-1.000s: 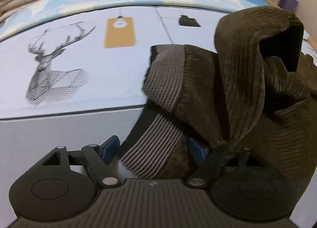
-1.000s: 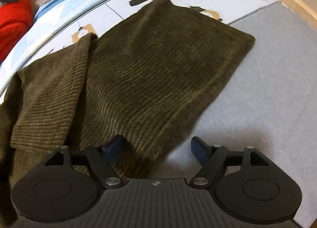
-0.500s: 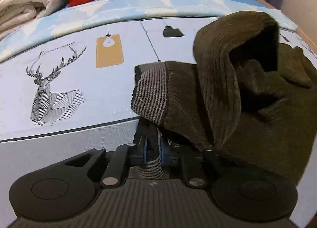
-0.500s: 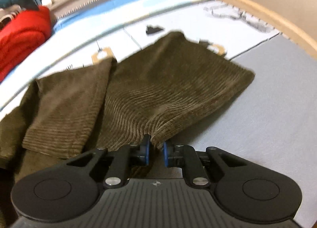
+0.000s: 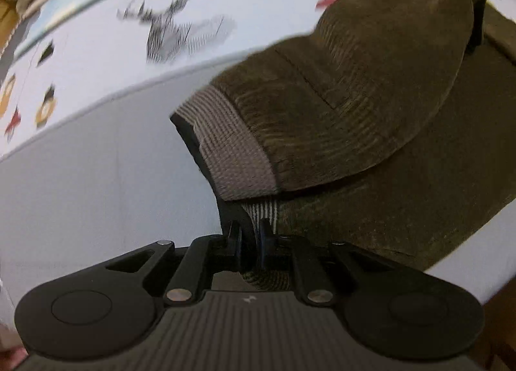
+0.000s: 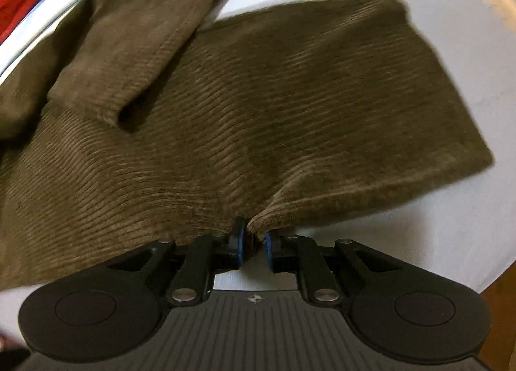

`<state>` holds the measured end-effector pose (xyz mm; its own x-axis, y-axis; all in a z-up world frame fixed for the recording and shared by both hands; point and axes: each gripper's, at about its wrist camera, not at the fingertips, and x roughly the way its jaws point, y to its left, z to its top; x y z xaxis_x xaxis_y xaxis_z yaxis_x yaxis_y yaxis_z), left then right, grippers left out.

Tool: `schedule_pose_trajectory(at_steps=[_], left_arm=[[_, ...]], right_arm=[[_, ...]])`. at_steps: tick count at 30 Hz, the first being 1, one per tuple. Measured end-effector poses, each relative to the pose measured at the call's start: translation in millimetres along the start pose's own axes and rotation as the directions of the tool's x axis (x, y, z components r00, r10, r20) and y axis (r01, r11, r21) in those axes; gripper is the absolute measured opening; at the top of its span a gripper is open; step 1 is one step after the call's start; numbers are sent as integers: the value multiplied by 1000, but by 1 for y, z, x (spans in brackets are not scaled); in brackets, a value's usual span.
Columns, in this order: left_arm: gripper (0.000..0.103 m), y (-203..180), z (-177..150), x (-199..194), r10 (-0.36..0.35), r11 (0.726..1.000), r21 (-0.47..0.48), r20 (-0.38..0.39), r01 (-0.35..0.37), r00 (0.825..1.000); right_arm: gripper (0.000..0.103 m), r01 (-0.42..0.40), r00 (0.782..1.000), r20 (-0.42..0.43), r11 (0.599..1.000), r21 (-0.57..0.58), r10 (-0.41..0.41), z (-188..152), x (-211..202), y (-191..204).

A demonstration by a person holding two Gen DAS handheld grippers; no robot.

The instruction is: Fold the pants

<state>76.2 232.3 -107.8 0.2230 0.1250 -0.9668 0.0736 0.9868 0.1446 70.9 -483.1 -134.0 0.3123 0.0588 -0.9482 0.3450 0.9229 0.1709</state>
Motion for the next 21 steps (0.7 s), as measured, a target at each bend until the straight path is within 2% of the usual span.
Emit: schedule_pose_trajectory(at_steps=[1, 4, 6, 8, 9, 10, 13, 16, 21], left_arm=[[7, 1, -6, -1, -12, 1000, 6, -15, 12, 1000], [8, 3, -12, -6, -23, 1000, 4, -15, 23, 1000], [9, 3, -9, -12, -29, 1000, -3, 19, 29, 999], [11, 4, -9, -13, -34, 999, -20, 25, 35, 999], [17, 5, -8, -12, -27, 999, -27, 23, 28, 999], [29, 7, -8, -11, -23, 999, -39, 19, 24, 1000], [50, 7, -3, -4, -41, 998, -50, 4, 41, 999], [55, 4, 2, 8, -34, 999, -28, -1, 34, 999], [55, 1, 8, 23, -30, 1000, 7, -25, 30, 999]], right_arm=[[15, -18, 1000, 4, 1000, 20, 17, -3, -3, -7], [28, -81, 994, 80, 989, 122, 72, -7, -21, -36], [30, -88, 991, 119, 974, 208, 64, -11, -29, -58], [35, -103, 990, 121, 950, 294, 70, -13, -31, -77], [37, -107, 991, 116, 938, 330, 72, -16, -30, -84], [41, -102, 991, 113, 929, 357, 65, -21, -29, -90], [49, -66, 994, 104, 910, 409, 25, -22, -25, -93], [49, -46, 996, 92, 897, 440, 6, -19, -24, -98], [49, 25, 994, 87, 902, 430, -69, -6, -13, -82]])
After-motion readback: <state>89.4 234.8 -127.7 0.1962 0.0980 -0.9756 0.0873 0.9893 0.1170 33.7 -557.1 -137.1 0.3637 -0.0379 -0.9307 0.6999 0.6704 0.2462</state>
